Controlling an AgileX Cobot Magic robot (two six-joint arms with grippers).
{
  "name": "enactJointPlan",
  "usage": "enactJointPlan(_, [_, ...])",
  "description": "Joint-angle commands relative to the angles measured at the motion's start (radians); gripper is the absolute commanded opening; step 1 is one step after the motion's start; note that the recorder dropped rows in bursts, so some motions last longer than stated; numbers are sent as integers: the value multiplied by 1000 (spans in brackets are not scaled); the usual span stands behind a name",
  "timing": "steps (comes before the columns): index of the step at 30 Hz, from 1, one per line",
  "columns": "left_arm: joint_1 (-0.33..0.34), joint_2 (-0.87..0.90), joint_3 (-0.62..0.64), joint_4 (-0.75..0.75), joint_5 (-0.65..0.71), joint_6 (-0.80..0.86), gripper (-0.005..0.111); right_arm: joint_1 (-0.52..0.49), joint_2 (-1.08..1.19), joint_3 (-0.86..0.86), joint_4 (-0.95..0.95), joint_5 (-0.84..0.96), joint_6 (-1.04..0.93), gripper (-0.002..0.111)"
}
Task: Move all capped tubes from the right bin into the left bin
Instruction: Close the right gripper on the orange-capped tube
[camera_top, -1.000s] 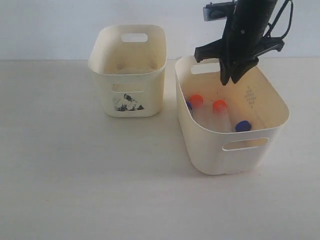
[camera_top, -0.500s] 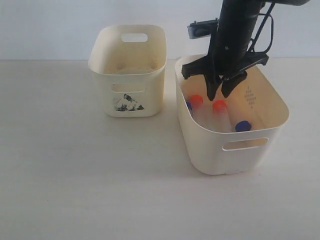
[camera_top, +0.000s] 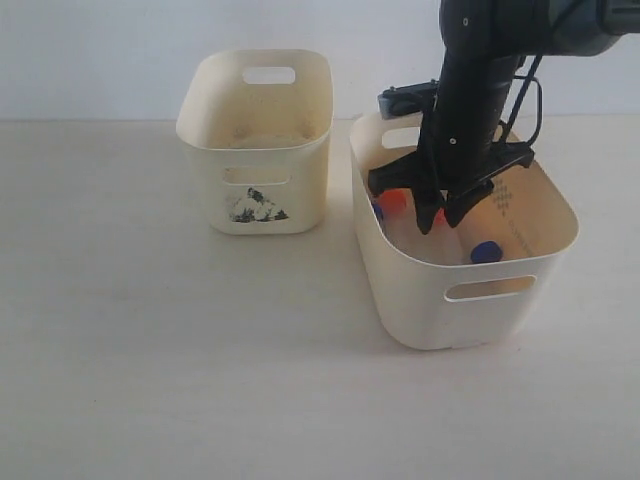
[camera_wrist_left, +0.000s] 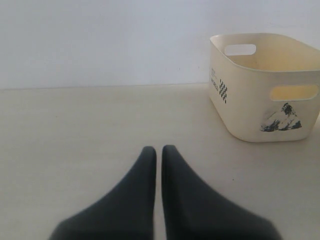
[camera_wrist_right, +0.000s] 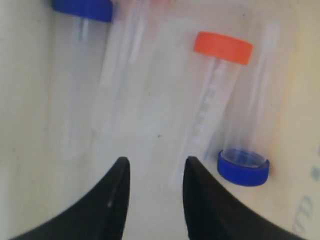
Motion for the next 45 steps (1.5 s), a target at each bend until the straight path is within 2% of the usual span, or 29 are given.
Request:
enactJointPlan(1, [1,-3,-3,2,-7,-8,4,-2,-5,2,-8,-52,6,35])
enactJointPlan(10, [1,-3,-3,2,-7,-8,4,-2,16,2,-129,-84,50,35])
enactJointPlan(27, [1,-3,-3,2,-7,-8,4,-2,94,2,-169,-123,99,36])
enactJointPlan(29, [1,-3,-3,2,-7,-8,4,-2,102,2,-169,-116,99,42])
enactJointPlan(32, [1,-3,-3,2,-7,-8,4,-2,114,2,-169,-109,99,62])
enactJointPlan(34, [1,-3,-3,2,-7,-8,4,-2,116,2,-172,-107,104,67])
enactJointPlan(37, [1,-3,-3,2,-7,-8,4,-2,116,2,-172,-115,107,57])
enactJointPlan(39, [1,-3,-3,2,-7,-8,4,-2,116,2,-172,-112,118,43])
enactJointPlan(43, [1,-3,-3,2,-7,-8,4,-2,116,2,-169,-91,118,9])
enactJointPlan(44, [1,-3,-3,2,-7,-8,4,-2,116,2,-169,-84,118,2])
enactJointPlan(45, [1,-3,-3,2,-7,-8,4,-2,116,2,-169,-81,116,0])
